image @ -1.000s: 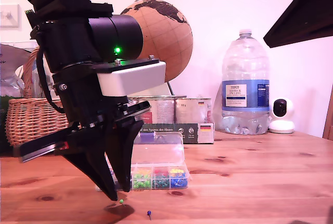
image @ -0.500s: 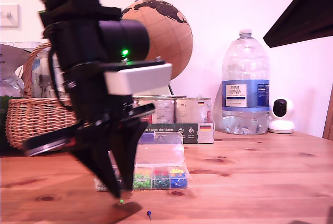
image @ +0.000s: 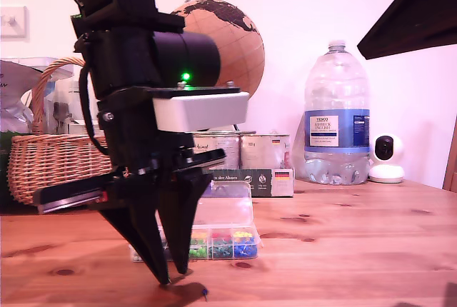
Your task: Sort the loose pins on the table into their correct compartments
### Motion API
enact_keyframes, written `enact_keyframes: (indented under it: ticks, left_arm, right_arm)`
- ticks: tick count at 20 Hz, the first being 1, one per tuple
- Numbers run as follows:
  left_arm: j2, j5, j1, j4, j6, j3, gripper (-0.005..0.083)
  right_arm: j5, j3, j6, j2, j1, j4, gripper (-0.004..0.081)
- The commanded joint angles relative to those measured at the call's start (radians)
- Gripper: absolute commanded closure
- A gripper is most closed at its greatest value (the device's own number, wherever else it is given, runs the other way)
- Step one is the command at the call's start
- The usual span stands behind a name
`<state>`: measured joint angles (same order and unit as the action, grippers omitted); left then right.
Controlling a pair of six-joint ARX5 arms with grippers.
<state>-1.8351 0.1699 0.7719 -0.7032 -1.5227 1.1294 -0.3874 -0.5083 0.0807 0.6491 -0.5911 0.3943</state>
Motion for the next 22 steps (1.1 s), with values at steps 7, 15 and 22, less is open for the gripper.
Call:
enact_keyframes:
  ticks: [7,15,22]
  left_arm:
    - [-0.024,-0.022,-0.015,-0.012,-0.004,-0.009,0.0631]
    - [-0.024,-0.036,-0.026,-0.01,-0.011,-0.009,0.0665]
    - [-0.024,-0.04,-0.03,-0.009,-0.015,-0.009,0.0705]
  right_arm:
    - [-0.023,0.007,0.002,0.003,-0.005,-0.009,0.0783]
    - [-0.023,0.007,0.002,0.003,-0.005,-0.011,0.0783]
    - [-0.023,0.007,0.002,0.003,-0.005,-0.011,0.0783]
